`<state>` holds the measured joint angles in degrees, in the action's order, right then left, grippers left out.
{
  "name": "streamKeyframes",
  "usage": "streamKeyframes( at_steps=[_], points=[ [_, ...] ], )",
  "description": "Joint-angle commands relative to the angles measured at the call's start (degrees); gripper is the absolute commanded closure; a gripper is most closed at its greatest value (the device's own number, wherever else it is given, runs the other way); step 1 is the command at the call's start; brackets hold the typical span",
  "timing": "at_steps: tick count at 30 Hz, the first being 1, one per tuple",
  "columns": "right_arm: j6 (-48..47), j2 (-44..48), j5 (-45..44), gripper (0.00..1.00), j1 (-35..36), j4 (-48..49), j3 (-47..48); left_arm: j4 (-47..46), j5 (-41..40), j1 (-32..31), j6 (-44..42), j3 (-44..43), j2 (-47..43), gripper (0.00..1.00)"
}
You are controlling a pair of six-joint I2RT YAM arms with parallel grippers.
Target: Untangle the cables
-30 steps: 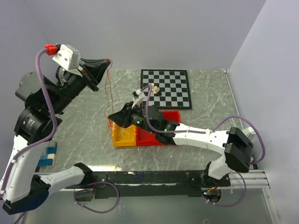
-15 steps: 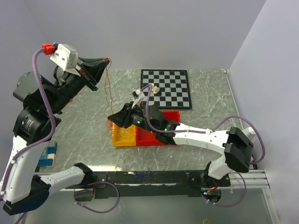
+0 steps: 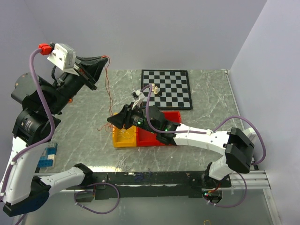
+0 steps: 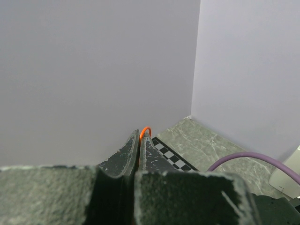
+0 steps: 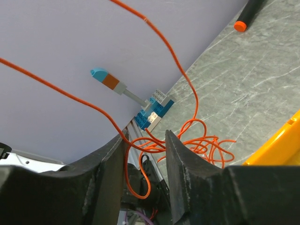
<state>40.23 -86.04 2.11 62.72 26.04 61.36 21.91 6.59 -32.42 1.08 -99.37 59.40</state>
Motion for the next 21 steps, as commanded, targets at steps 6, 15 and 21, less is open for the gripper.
streamKeyframes(
  at_steps=[6,15,21],
  points=[
    [0.03,0.7,1.23,0.66,-0.58,0.24,-0.81,-3.37,-1.67,0.35,-0.38,-1.61,-0.69,0.99],
    [-0.5,1.49,1.14,0.52,-0.58,-0.73,-2.65,-4.07,-2.9,0.43,-3.72,-1.79,-0.69,0.99],
    [-0.76,1.84,1.23,0.53,-0.58,-1.26,-3.7,-4.16,-3.51,0.34,-4.68,-1.96,-0.6,0.99]
  ],
)
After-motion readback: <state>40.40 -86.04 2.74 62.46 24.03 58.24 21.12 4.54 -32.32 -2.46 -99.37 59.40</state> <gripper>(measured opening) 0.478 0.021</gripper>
